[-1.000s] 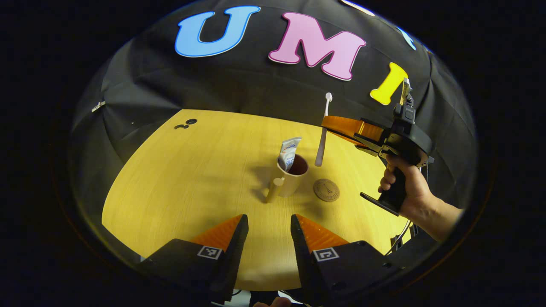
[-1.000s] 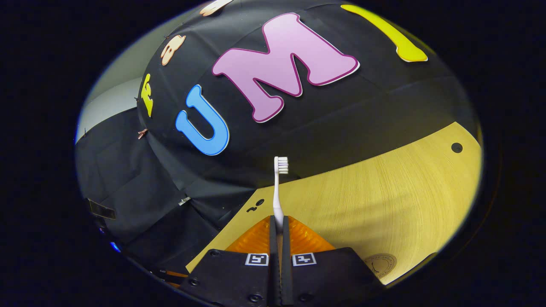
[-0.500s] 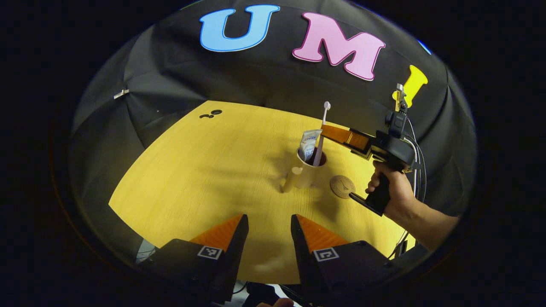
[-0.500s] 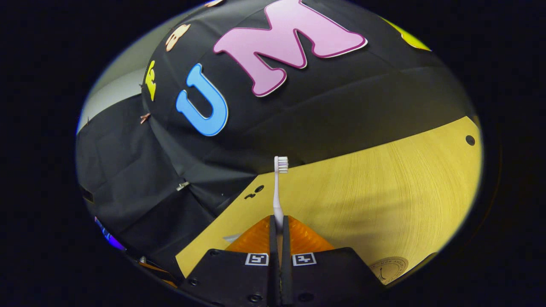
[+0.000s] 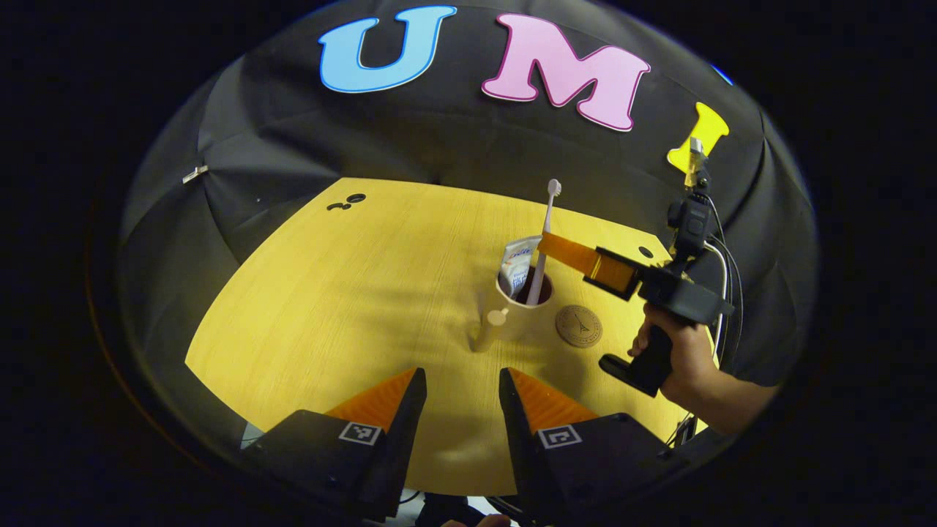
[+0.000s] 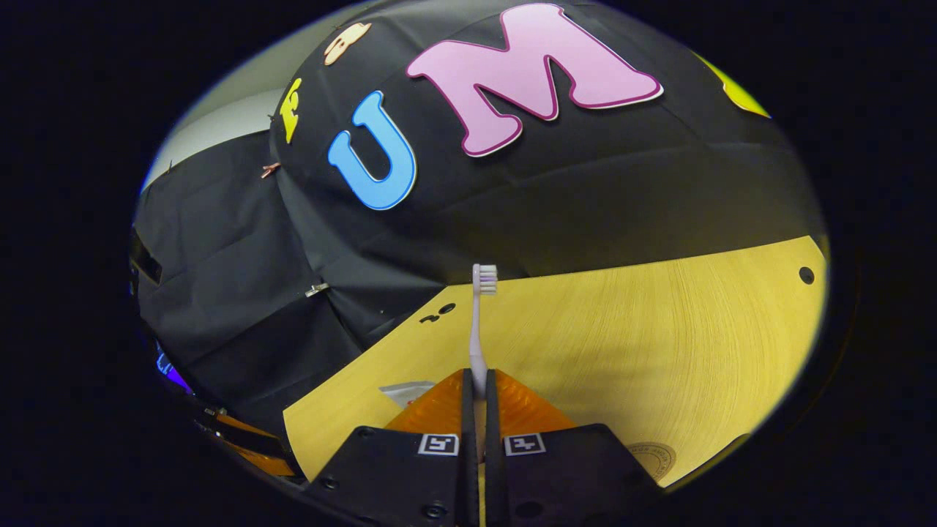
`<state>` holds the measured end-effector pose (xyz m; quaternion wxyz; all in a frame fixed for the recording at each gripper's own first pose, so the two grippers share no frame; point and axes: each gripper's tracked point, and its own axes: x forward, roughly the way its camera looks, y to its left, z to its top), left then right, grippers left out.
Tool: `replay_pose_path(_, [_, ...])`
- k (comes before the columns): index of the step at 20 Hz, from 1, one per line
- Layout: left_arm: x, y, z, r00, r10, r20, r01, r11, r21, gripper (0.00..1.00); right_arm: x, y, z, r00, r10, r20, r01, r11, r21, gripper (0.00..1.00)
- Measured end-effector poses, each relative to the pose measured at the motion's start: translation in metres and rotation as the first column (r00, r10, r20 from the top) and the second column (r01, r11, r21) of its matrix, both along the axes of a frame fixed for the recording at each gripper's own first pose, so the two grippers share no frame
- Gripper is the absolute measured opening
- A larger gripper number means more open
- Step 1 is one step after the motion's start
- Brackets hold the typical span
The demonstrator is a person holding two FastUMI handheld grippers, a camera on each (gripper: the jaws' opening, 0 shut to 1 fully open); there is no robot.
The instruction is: Put the toothbrush and toothpaste on the desktop into the cup, then pick up the cup and place it on the coaster on the desktop.
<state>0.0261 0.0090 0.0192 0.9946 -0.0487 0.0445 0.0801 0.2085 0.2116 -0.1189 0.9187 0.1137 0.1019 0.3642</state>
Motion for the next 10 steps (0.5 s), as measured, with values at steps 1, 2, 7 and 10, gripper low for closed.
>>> replay_pose_path(1, [0.005, -0.001, 0.001, 1.0, -0.005, -0.003, 0.005, 1.0, 0.003, 0.63, -0.002, -0.001, -0.002, 1.0, 0.002, 0.0, -0.002, 1.0, -0.006, 0.08])
replay_pose_path(2, [0.01, -0.002, 0.0, 1.0, -0.014, -0.007, 0.014, 1.0, 0.004, 0.63, -0.005, -0.003, -0.011, 1.0, -0.002, -0.012, 0.002, 1.0, -0.031, 0.08])
replay_pose_path(7, [0.04, -0.008, -0.004, 0.994, -0.097, -0.054, 0.098, 0.995, 0.017, 0.63, -0.027, -0.014, -0.029, 0.999, -0.014, -0.051, 0.011, 0.998, -0.069, 0.14])
replay_pose_path(10, [0.052, -0.009, -0.013, 0.982, -0.164, -0.098, 0.169, 0.984, 0.055, 0.63, -0.047, -0.028, -0.03, 0.996, -0.046, -0.081, 0.039, 0.996, -0.084, 0.16])
